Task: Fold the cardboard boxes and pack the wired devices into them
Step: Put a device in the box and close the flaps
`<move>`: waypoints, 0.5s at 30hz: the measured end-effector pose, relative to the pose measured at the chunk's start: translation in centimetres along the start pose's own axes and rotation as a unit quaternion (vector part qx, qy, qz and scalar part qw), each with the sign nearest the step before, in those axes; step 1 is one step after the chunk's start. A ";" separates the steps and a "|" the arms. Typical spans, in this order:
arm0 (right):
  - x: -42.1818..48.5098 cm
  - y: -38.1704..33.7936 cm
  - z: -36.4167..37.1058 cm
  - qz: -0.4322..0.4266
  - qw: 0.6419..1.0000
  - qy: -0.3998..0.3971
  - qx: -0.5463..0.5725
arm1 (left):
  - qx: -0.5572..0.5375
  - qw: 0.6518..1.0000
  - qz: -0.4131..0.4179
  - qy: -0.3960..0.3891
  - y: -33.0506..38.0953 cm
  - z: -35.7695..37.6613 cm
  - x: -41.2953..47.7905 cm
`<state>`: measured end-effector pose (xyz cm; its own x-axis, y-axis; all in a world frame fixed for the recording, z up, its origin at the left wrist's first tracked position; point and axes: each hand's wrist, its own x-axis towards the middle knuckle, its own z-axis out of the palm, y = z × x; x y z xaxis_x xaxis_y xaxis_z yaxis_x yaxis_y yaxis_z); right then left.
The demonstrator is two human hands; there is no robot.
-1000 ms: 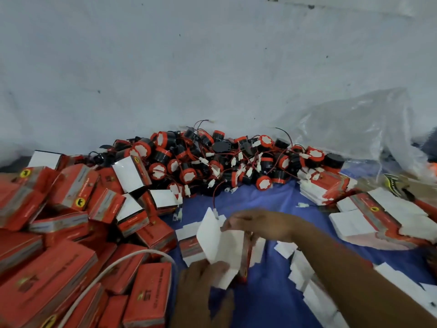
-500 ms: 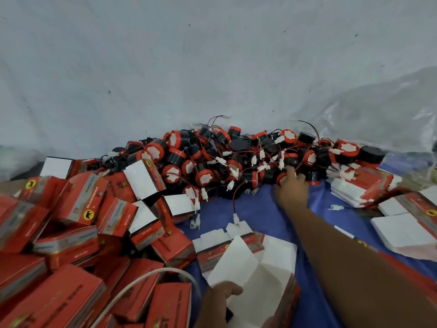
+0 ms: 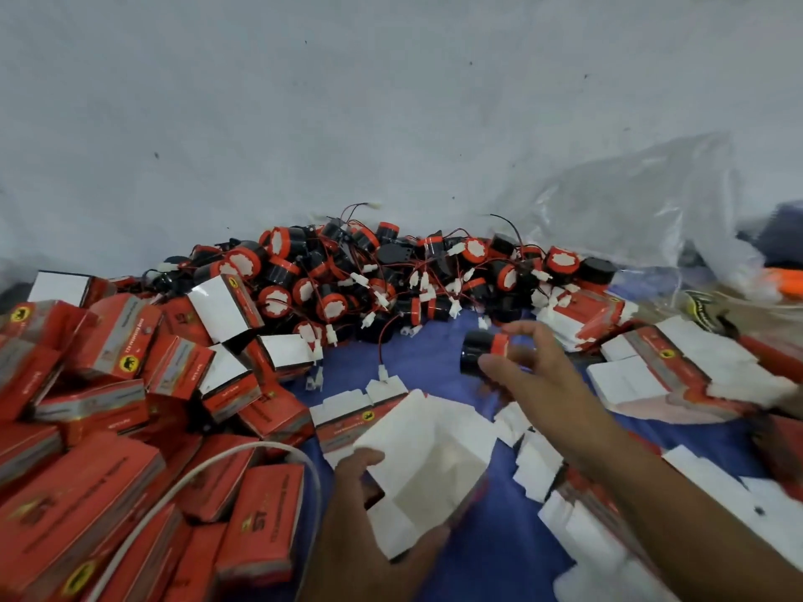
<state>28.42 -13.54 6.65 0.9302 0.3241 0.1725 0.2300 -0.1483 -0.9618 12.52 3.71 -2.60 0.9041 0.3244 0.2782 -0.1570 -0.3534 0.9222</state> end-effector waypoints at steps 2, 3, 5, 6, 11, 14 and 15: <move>-3.0 -2.0 -1.3 -0.076 0.997 -0.010 0.016 | 0.025 0.999 0.025 0.003 0.0 0.3 0.2; -4.6 -2.7 -1.7 -0.118 0.992 -0.036 -0.008 | 0.022 0.999 0.037 -0.002 0.1 0.5 0.1; -7.1 -2.9 -1.8 -0.207 0.965 -0.101 -0.124 | 0.016 0.999 0.043 -0.022 0.3 0.3 0.0; -8.1 -2.6 -1.6 -0.252 0.939 -0.132 -0.192 | 0.015 0.998 0.042 -0.034 1.0 0.2 -0.1; -10.3 0.3 0.0 -0.327 0.837 -0.252 -0.359 | 0.035 0.993 0.085 -0.069 1.9 -0.1 -0.7; -10.8 1.5 0.8 -0.301 0.856 -0.216 -0.359 | 0.034 0.992 0.086 -0.084 1.7 -0.3 -0.8; -10.9 1.7 0.9 -0.298 0.864 -0.206 -0.350 | 0.037 0.992 0.088 -0.085 1.6 -0.2 -0.8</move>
<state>18.39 -16.45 2.95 0.4390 0.8217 0.3633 0.8838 -0.3223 -0.3390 11.43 3.08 -1.26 0.9200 0.1021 0.3784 -0.2946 -0.4564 0.8396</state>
